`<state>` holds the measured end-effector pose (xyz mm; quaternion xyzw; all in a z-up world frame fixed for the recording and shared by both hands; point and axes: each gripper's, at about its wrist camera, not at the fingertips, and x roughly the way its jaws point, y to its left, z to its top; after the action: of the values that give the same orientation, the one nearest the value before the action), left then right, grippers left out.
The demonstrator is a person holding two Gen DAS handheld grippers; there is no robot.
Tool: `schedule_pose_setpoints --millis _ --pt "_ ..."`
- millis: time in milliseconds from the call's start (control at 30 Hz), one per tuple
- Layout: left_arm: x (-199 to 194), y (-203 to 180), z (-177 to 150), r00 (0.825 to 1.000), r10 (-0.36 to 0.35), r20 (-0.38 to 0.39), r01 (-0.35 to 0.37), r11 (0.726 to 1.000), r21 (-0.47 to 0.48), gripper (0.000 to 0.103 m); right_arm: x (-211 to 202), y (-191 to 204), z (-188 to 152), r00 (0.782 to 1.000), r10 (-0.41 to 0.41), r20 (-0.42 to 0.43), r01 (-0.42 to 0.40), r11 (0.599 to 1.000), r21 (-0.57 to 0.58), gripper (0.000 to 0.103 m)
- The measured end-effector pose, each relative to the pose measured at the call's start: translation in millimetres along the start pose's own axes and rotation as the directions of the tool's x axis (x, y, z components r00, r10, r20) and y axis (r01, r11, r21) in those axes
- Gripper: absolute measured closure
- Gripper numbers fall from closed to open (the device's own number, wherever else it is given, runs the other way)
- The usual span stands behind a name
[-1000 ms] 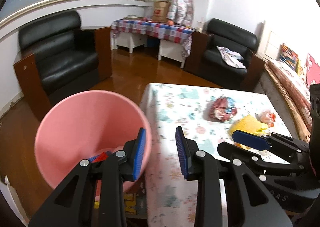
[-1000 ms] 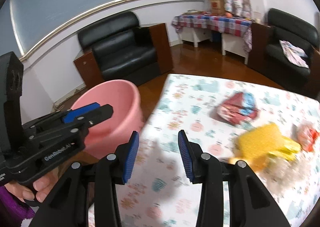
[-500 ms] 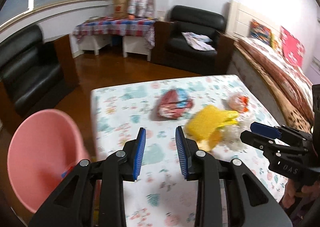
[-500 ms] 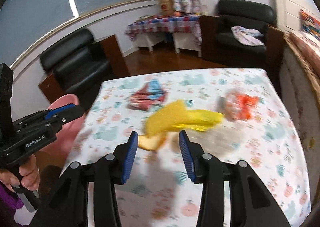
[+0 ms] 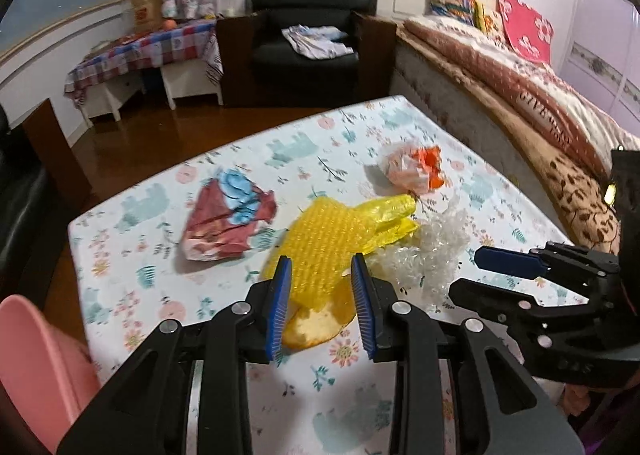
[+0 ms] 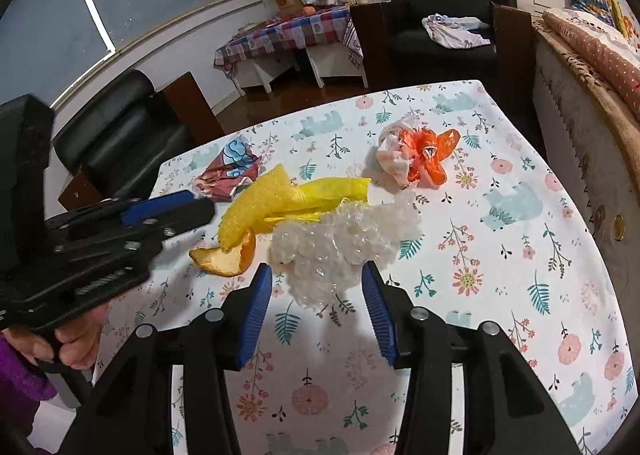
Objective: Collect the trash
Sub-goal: 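Grasp the yellow foam net with the left gripper while the right gripper approaches the bubble wrap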
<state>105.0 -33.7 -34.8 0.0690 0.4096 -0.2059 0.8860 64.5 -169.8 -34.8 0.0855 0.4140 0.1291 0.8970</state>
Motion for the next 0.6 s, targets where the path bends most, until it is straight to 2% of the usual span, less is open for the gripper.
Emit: schedule_pose_setpoints --millis 367,433,600 --pt "45 3 -3 0.997 0.024 -0.067 -0.021 0.998 0.052 0.072 24 -7 4 0.999 -0.016 -0.037 0.017 0.999 0.034 0.053" --pt "48 4 -6 0.997 0.046 -0.063 -0.042 0.997 0.063 0.064 28 -7 5 0.998 -0.035 -0.043 0.036 0.999 0.027 0.053" --pt "51 8 -11 0.997 0.074 -0.037 -0.072 0.996 0.051 0.062 32 -16 8 0.997 -0.063 -0.040 0.065 0.997 0.039 0.053"
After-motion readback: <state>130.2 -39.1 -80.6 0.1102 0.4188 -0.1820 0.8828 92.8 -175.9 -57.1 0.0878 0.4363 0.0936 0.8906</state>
